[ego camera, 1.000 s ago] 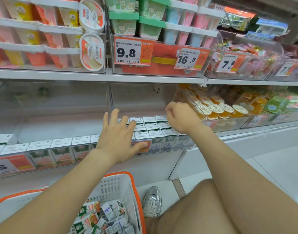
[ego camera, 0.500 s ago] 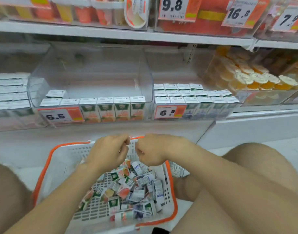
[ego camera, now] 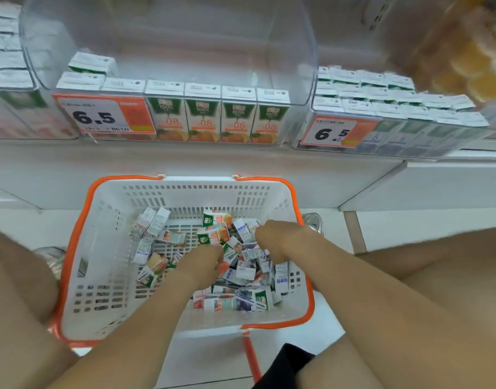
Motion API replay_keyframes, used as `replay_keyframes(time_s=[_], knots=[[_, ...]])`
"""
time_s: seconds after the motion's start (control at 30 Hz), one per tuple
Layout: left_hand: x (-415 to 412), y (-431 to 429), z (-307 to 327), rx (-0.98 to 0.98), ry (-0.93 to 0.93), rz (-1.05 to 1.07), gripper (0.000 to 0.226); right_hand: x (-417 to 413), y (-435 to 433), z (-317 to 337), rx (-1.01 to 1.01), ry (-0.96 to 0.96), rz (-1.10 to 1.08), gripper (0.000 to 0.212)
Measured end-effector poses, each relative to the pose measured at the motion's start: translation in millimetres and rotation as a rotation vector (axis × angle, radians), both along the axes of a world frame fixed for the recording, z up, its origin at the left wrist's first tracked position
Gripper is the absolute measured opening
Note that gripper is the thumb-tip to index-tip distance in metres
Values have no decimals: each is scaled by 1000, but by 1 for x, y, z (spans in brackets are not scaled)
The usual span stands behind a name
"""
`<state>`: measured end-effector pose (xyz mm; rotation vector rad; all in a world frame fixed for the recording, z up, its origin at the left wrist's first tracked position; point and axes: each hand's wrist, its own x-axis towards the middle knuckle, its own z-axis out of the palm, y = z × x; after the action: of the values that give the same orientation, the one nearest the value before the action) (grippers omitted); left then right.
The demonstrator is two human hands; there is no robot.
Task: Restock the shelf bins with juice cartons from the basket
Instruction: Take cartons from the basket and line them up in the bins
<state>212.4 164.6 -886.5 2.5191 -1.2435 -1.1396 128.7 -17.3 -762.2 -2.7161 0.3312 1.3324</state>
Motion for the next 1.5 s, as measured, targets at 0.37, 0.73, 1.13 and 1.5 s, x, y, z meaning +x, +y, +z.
replay_keyframes(time_s=[0.37,0.73,1.13,1.5], knots=[[-6,-9,-42,58,91,252,37,-12,-12,-39,10,84,-65,50],[-4,-12,-28,15,433,590,64,2,-17,-18,97,-4,-128,36],[29,8,82,-550,994,1106,20,30,-27,84,486,-571,-650,35],[32,19,167,-796,833,874,37,6,7,122,935,-479,-1218,35]])
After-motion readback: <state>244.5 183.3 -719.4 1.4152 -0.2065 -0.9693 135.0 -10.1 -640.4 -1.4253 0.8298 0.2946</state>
